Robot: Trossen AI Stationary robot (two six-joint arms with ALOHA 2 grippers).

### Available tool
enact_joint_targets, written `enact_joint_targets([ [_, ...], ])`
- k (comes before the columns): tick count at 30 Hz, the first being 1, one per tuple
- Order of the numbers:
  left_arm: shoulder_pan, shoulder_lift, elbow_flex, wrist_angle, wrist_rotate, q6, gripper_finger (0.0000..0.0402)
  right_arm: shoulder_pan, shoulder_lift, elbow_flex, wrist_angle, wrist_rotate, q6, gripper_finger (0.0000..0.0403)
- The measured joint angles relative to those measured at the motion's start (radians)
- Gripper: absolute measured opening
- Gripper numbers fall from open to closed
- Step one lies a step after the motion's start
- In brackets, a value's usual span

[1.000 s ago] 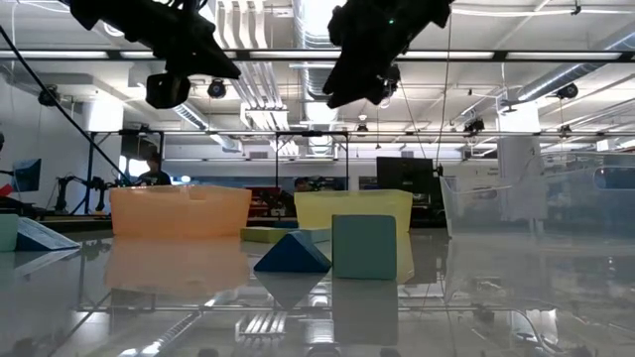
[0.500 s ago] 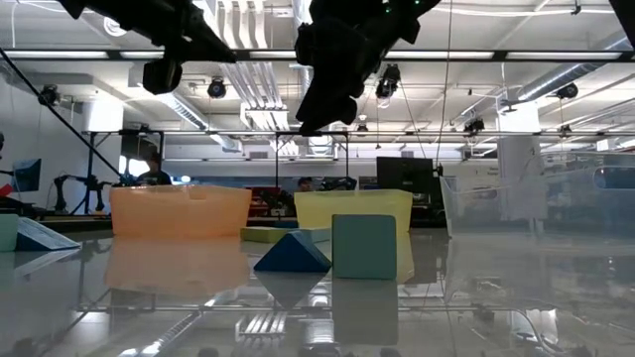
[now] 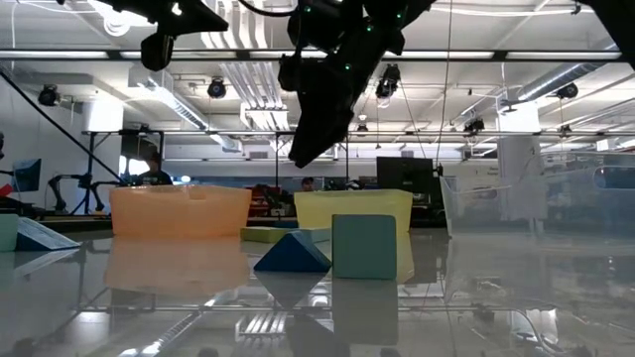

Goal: Sort & place blocks by color
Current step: Put the blue block into the transparent bin

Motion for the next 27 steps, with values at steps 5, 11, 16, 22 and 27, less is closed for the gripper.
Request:
enact_joint_targets([
  [5, 0.0, -0.013, -0.007, 0.01, -0.016, 0.002, 0.0, 0.006, 0.041, 0.056, -0.025, -0.001, 0.0, 0.0287],
  [11, 0.0, -0.012, -0.007, 0.011, -0.035, 0.002, 0.0, 0.023, 0.153, 0.197, -0.13, -0.003, -0.011, 0.0274],
  [16, 0.0, -0.017, -0.007, 0.011, -0.035, 0.002, 0.0, 0.025, 0.236, 0.277, -0.247, 0.009, -0.011, 0.0261],
  [22, 0.0, -0.029, -0.007, 0.011, -0.038, 0.002, 0.0, 0.024, 0.281, 0.299, -0.279, 0.014, -0.01, 0.0249],
  [27, 0.0, -0.046, -0.007, 0.01, -0.04, 0.002, 0.0, 0.024, 0.282, 0.298, -0.273, 0.014, -0.028, 0.0248],
])
